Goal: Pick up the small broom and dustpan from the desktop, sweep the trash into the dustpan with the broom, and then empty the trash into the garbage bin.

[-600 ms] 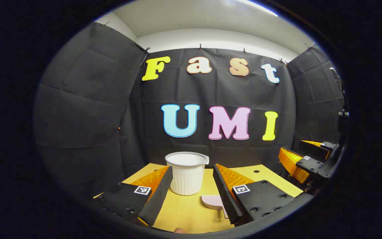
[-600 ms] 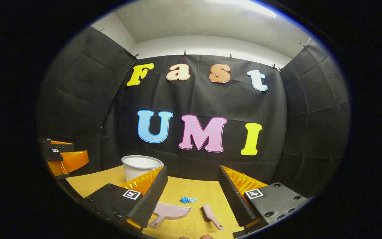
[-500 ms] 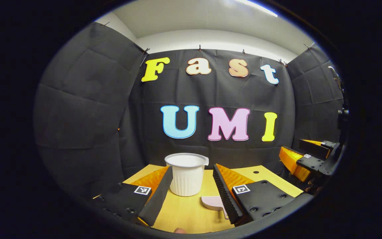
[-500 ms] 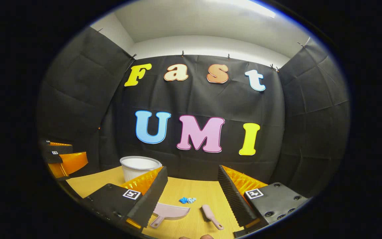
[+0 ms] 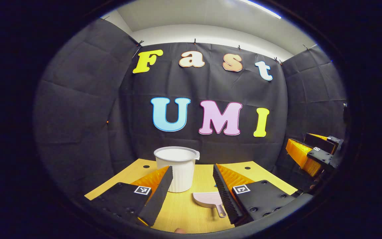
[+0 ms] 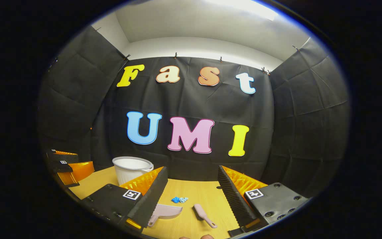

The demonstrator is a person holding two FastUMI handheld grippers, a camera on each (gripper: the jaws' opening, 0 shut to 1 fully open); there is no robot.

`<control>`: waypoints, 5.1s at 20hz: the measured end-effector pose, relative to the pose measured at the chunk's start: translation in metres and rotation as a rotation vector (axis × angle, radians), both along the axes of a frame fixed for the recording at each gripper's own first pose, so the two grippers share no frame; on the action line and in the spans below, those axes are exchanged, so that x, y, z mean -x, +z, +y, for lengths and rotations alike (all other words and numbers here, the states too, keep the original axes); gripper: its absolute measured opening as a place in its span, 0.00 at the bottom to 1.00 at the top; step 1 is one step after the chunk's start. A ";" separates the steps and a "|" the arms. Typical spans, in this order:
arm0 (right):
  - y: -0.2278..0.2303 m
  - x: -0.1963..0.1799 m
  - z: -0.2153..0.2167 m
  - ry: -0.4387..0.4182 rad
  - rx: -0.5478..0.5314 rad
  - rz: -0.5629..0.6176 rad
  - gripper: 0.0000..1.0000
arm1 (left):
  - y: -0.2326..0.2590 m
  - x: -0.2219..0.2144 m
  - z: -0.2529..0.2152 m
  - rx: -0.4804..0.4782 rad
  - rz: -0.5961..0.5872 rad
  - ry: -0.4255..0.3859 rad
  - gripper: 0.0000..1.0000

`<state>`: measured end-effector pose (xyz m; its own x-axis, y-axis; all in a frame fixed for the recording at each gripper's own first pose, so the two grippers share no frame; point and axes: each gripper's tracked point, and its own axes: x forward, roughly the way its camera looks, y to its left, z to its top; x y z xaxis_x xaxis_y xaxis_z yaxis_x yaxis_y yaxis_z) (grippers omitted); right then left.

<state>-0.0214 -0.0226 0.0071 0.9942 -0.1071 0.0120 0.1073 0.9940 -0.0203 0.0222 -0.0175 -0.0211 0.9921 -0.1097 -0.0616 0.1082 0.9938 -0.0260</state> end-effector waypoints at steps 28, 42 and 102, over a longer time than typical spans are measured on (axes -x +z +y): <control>0.023 -0.020 -0.041 -0.039 0.071 -0.047 0.94 | 0.014 -0.032 -0.071 0.032 -0.016 -0.103 0.72; -0.039 -0.100 -0.115 -0.077 0.084 0.076 0.96 | -0.048 -0.100 -0.107 -0.014 0.171 -0.072 0.72; -0.418 -0.081 -0.089 0.080 -0.180 1.709 0.31 | -0.325 -0.130 -0.126 -0.047 1.188 -0.280 0.29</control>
<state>0.0594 -0.1118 -0.4110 -0.1311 0.0583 -0.9897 0.0384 0.9978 0.0537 0.1519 -0.1433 -0.3462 0.2581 -0.2839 -0.9235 0.2519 0.9426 -0.2193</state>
